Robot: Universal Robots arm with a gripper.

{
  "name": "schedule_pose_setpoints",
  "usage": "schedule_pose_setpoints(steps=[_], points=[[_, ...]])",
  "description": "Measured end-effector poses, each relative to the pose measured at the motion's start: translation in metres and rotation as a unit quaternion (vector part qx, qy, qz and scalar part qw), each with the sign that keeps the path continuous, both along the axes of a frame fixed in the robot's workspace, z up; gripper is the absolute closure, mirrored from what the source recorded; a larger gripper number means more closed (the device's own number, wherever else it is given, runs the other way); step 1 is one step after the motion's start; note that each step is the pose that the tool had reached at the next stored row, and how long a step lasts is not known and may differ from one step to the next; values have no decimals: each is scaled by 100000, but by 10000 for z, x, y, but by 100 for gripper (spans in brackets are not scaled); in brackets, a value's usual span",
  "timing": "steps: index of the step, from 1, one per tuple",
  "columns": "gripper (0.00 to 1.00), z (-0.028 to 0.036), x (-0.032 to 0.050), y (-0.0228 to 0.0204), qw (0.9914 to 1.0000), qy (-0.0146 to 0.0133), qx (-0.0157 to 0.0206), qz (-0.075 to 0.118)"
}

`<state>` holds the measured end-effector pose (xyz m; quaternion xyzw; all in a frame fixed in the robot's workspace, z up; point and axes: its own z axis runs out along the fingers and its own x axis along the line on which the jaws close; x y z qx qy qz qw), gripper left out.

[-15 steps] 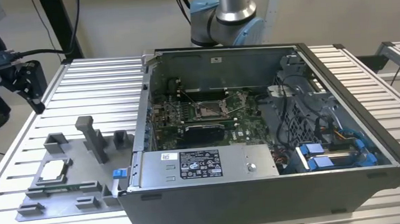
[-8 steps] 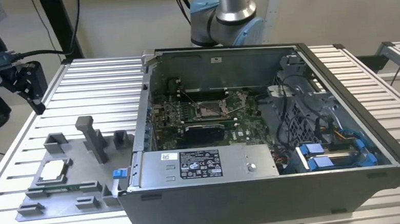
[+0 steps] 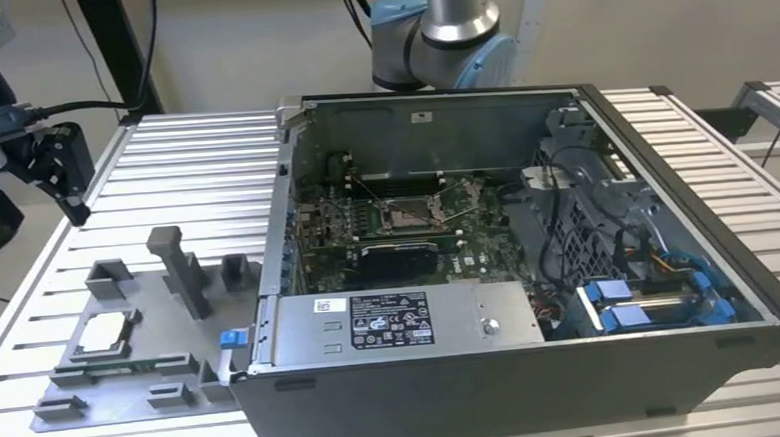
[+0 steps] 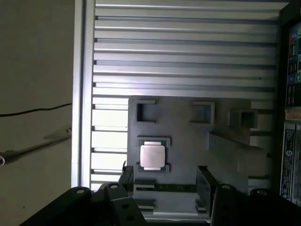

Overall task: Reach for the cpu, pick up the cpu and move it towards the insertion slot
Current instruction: 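Pick up the cpu and move it towards the insertion slot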

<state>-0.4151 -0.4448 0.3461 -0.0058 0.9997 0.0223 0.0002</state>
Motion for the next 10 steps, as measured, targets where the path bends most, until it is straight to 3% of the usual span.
schedule_pose_setpoints(steps=[10], points=[[0, -64, 0, 0, 100000, 7, -5, -1]])
